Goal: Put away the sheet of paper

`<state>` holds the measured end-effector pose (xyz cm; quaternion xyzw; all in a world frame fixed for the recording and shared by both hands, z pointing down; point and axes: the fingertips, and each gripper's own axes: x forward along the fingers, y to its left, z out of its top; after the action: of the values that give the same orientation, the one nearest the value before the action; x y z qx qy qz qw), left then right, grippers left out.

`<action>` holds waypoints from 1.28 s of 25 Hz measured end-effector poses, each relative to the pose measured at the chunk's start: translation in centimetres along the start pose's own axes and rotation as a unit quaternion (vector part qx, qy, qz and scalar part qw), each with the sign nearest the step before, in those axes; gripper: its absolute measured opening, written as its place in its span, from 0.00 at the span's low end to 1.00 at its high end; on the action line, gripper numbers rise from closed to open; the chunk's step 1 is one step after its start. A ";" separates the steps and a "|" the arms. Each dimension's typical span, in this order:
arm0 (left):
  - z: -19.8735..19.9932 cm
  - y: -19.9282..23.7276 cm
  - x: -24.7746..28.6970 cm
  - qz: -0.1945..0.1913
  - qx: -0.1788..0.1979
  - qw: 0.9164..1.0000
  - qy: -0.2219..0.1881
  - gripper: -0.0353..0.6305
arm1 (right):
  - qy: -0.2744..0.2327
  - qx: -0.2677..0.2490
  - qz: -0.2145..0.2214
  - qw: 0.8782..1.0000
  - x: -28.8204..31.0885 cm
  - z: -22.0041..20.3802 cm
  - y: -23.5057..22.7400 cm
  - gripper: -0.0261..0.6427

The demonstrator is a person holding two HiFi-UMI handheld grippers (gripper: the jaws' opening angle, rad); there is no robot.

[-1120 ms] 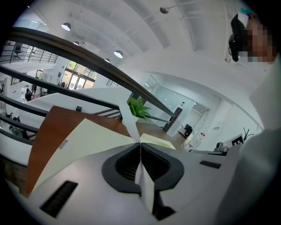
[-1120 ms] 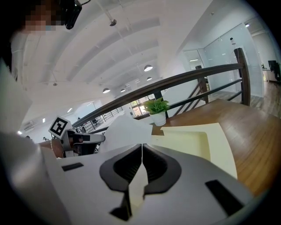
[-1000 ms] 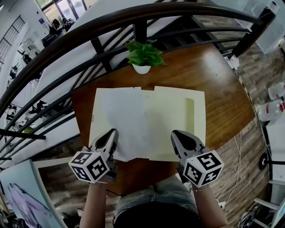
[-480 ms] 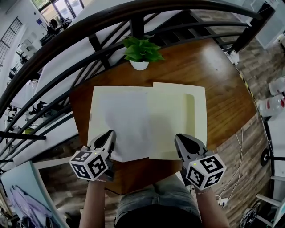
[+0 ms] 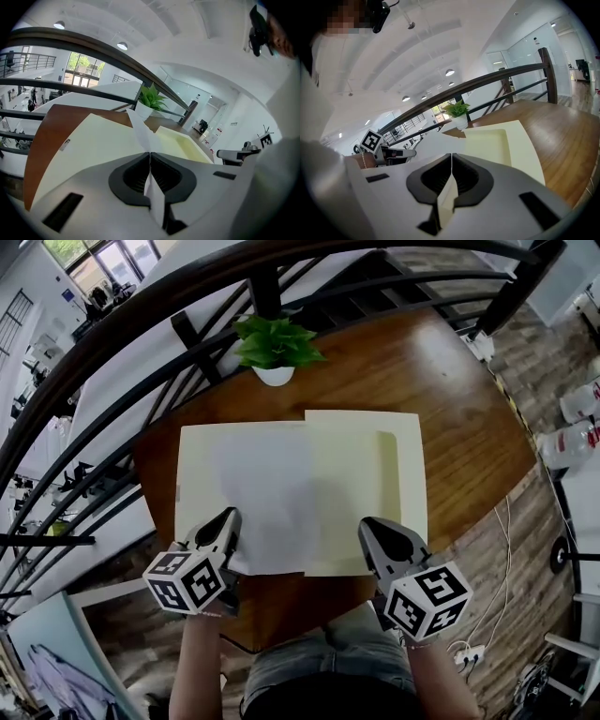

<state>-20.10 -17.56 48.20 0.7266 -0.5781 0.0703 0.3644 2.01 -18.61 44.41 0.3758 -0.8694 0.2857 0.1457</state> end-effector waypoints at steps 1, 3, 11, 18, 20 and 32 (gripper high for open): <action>0.0 -0.2 0.3 -0.002 -0.002 1.000 0.000 0.09 | 0.000 0.000 0.001 1.000 0.0 0.0 0.0 0.08; 0.0 -0.6 0.9 -0.008 -0.004 1.000 0.002 0.09 | 0.001 -0.002 0.000 1.000 -0.1 0.1 -0.1 0.08; 0.1 -2.3 3.2 -0.028 -0.018 0.999 0.010 0.09 | -0.003 0.003 -0.002 1.000 -0.6 0.7 -1.0 0.08; 0.2 -4.4 5.2 -0.054 -0.016 0.998 0.022 0.09 | -0.005 0.006 -0.003 1.000 -1.2 1.0 -1.5 0.08; 0.2 -4.9 5.6 -0.058 -0.016 0.998 0.024 0.09 | -0.004 0.007 -0.003 1.000 -1.3 1.0 -1.7 0.08; -1.1 -8.2 8.0 -0.098 -0.025 0.994 0.050 0.09 | -0.014 0.033 0.000 0.999 -2.2 1.3 -3.2 0.08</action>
<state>-9.90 -22.67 49.54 0.7664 -0.4864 0.0562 0.4159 5.74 -19.93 43.58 0.3847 -0.8611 0.3094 0.1214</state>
